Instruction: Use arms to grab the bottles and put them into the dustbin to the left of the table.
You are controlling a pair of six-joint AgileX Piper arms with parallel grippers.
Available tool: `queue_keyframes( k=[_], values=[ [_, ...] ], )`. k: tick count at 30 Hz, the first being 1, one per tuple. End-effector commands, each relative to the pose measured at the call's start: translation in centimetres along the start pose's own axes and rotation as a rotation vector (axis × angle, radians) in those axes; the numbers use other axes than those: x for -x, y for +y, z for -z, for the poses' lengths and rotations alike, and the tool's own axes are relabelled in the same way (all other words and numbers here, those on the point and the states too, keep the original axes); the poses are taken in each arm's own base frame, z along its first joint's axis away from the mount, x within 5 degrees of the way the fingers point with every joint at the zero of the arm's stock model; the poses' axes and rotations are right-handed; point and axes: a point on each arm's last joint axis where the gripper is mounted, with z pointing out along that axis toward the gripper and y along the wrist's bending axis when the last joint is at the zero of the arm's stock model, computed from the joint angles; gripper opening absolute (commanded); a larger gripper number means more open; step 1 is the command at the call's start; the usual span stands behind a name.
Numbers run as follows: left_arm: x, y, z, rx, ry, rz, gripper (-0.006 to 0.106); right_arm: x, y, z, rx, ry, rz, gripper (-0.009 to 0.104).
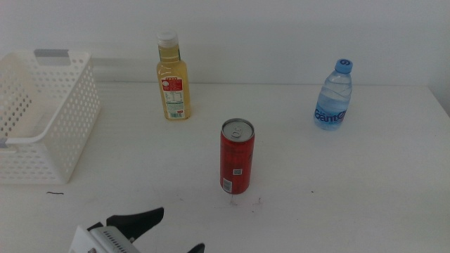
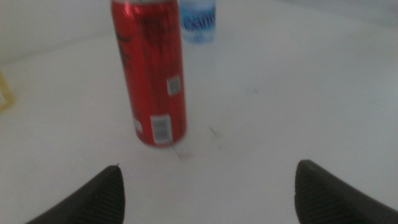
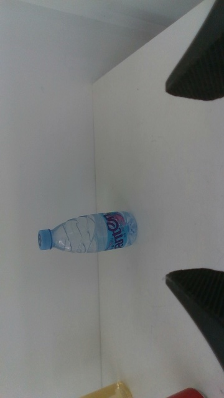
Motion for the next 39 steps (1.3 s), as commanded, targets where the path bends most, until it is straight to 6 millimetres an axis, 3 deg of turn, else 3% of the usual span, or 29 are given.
queue_keyframes(
  k=[1,22,23,28,39],
  values=[
    [0.3,0.1,-0.4,0.02,-0.076,-0.002,0.094,0.0,-0.1,0.0,-0.01,-0.012,0.011,0.092],
    [-0.5,1.2,-1.1,0.152,-0.076,-0.003,0.094,0.0,-0.1,0.0,-0.01,-0.012,0.011,0.092],
    [-0.4,1.2,-1.2,0.155,-0.086,0.075,0.094,0.0,-0.1,0.0,-0.01,-0.012,0.011,0.092],
    [1.0,1.1,-4.0,0.164,-0.121,0.076,0.094,0.0,-0.1,0.0,-0.01,-0.012,0.011,0.092],
    [0.5,2.2,-10.4,0.086,-0.108,0.105,0.094,0.0,-0.1,0.0,-0.01,-0.012,0.011,0.092]
  ],
)
